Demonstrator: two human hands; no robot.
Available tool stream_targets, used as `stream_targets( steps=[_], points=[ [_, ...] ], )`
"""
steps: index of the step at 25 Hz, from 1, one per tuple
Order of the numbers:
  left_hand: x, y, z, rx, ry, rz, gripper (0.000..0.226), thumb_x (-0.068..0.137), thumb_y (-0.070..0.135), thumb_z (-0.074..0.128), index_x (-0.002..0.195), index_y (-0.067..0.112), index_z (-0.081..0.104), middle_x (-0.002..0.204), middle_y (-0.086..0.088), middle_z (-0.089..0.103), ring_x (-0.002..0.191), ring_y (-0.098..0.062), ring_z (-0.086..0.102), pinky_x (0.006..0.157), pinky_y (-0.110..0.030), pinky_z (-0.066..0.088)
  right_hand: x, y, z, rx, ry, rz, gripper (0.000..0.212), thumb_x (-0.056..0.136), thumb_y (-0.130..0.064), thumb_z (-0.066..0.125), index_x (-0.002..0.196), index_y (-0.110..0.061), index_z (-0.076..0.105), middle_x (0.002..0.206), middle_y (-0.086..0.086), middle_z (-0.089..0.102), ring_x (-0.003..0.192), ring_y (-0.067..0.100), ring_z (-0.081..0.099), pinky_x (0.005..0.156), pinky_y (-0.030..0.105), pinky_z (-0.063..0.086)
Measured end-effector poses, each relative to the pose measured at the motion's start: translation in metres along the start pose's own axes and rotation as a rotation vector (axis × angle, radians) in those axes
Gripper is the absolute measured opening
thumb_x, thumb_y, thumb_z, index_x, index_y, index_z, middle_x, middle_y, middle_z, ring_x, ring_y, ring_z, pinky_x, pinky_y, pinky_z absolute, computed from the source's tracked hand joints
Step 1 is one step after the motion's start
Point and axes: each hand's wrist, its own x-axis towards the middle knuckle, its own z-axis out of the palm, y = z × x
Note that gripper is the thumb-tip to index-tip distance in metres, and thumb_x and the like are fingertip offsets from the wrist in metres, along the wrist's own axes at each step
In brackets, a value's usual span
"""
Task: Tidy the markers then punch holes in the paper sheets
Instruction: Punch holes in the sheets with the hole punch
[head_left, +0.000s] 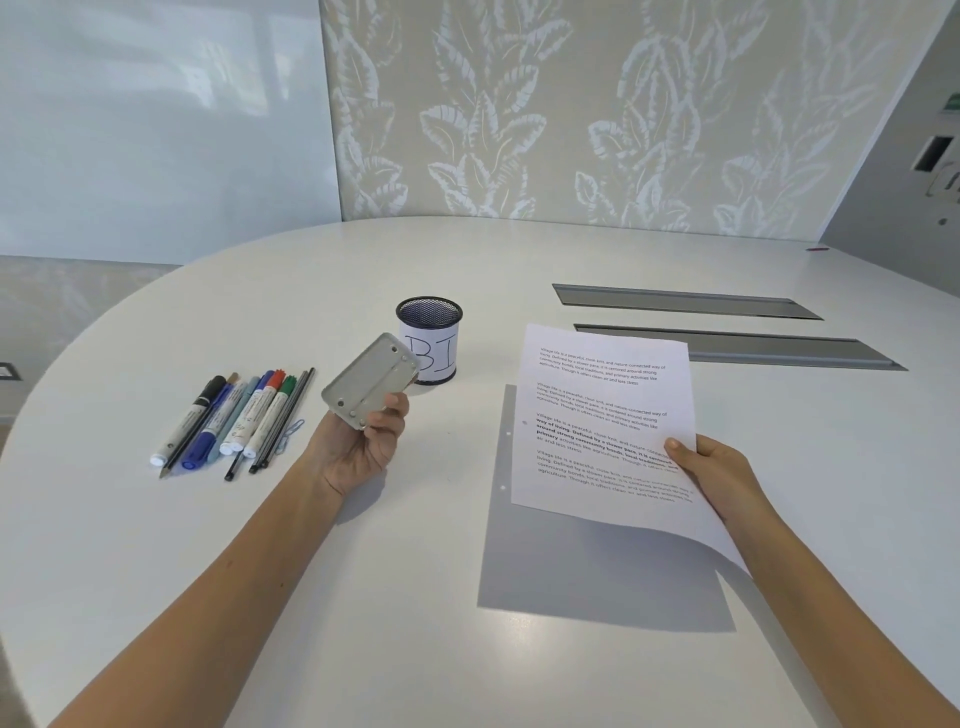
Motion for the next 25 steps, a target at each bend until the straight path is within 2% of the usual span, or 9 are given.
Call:
stream_targets(
  steps=[3, 6, 9, 11, 13, 16, 18, 21, 25],
  points=[
    [-0.004, 0.007, 0.002, 0.152, 0.058, 0.043, 0.030, 0.089, 0.013, 0.057, 0.108, -0.009, 0.061, 0.088, -0.029, 0.064, 0.069, -0.034, 0.065, 0.063, -0.036, 0.058, -0.002, 0.000, 0.001, 0.013, -0.014, -0.018, 0.011, 0.090, -0.024, 0.062, 0.088, -0.020, 0.072, 0.072, -0.007, 0.077, 0.059, 0.012, 0.072, 0.045, 0.019, 0.051],
    [-0.013, 0.024, 0.002, 0.478, 0.348, 0.154, 0.042, 0.079, 0.039, 0.062, 0.102, 0.005, 0.068, 0.076, -0.014, 0.069, 0.056, -0.018, 0.065, 0.051, -0.026, 0.059, -0.003, 0.002, 0.001, 0.030, -0.028, -0.030, 0.011, 0.090, -0.023, 0.062, 0.089, -0.020, 0.073, 0.074, -0.005, 0.077, 0.061, 0.014, 0.073, 0.043, 0.018, 0.051],
    [-0.025, 0.037, 0.002, 0.753, 0.555, 0.245, 0.035, 0.080, 0.034, 0.067, 0.106, 0.012, 0.070, 0.086, -0.015, 0.075, 0.063, -0.017, 0.070, 0.056, -0.025, 0.060, -0.002, 0.003, 0.003, 0.029, -0.039, -0.036, 0.010, 0.090, -0.023, 0.062, 0.090, -0.022, 0.073, 0.077, -0.006, 0.077, 0.065, 0.015, 0.074, 0.047, 0.020, 0.053],
    [-0.028, 0.038, 0.004, 1.122, 0.667, 0.303, 0.025, 0.088, 0.026, 0.063, 0.111, 0.020, 0.068, 0.090, -0.008, 0.074, 0.068, -0.014, 0.070, 0.060, -0.025, 0.059, -0.001, 0.004, 0.004, 0.028, -0.043, -0.041, 0.010, 0.090, -0.022, 0.063, 0.091, -0.020, 0.073, 0.079, -0.005, 0.078, 0.068, 0.016, 0.074, 0.055, 0.024, 0.054],
    [-0.028, 0.033, 0.006, 1.516, 0.797, 0.388, 0.024, 0.084, 0.025, 0.063, 0.108, 0.025, 0.069, 0.086, -0.003, 0.072, 0.071, -0.016, 0.068, 0.065, -0.028, 0.056, 0.001, 0.005, 0.005, 0.019, -0.050, -0.050, 0.010, 0.090, -0.021, 0.063, 0.092, -0.019, 0.073, 0.081, -0.004, 0.078, 0.069, 0.016, 0.074, 0.061, 0.028, 0.054],
    [-0.021, 0.018, 0.002, 1.976, 0.970, 0.497, 0.023, 0.082, 0.024, 0.063, 0.104, 0.021, 0.068, 0.083, -0.005, 0.071, 0.076, -0.025, 0.064, 0.064, -0.029, 0.047, 0.003, 0.006, 0.005, 0.002, -0.054, -0.061, 0.011, 0.090, -0.021, 0.063, 0.091, -0.018, 0.073, 0.081, -0.003, 0.078, 0.070, 0.017, 0.074, 0.062, 0.029, 0.054],
    [-0.014, 0.011, -0.001, 2.072, 1.070, 0.528, 0.019, 0.085, 0.022, 0.059, 0.099, 0.010, 0.065, 0.085, -0.013, 0.070, 0.077, -0.033, 0.061, 0.064, -0.034, 0.046, 0.004, 0.006, 0.003, -0.009, -0.049, -0.066, 0.011, 0.090, -0.021, 0.063, 0.090, -0.018, 0.073, 0.081, -0.003, 0.078, 0.070, 0.018, 0.074, 0.064, 0.030, 0.055],
    [-0.006, 0.007, -0.006, 2.204, 1.220, 0.470, 0.021, 0.088, 0.021, 0.052, 0.086, 0.000, 0.054, 0.081, -0.023, 0.066, 0.066, -0.033, 0.049, 0.055, -0.034, 0.039, 0.005, 0.007, 0.001, -0.002, -0.044, -0.071, 0.010, 0.090, -0.020, 0.063, 0.088, -0.017, 0.073, 0.078, -0.004, 0.078, 0.066, 0.015, 0.073, 0.062, 0.029, 0.053],
    [0.000, 0.005, -0.011, 2.267, 1.256, 0.456, 0.022, 0.090, 0.019, 0.050, 0.087, -0.002, 0.054, 0.081, -0.023, 0.065, 0.067, -0.031, 0.045, 0.056, -0.034, 0.035, 0.005, 0.008, 0.000, 0.004, -0.044, -0.083, 0.010, 0.090, -0.020, 0.063, 0.088, -0.016, 0.072, 0.078, -0.003, 0.078, 0.066, 0.016, 0.072, 0.066, 0.031, 0.055]
  ],
)
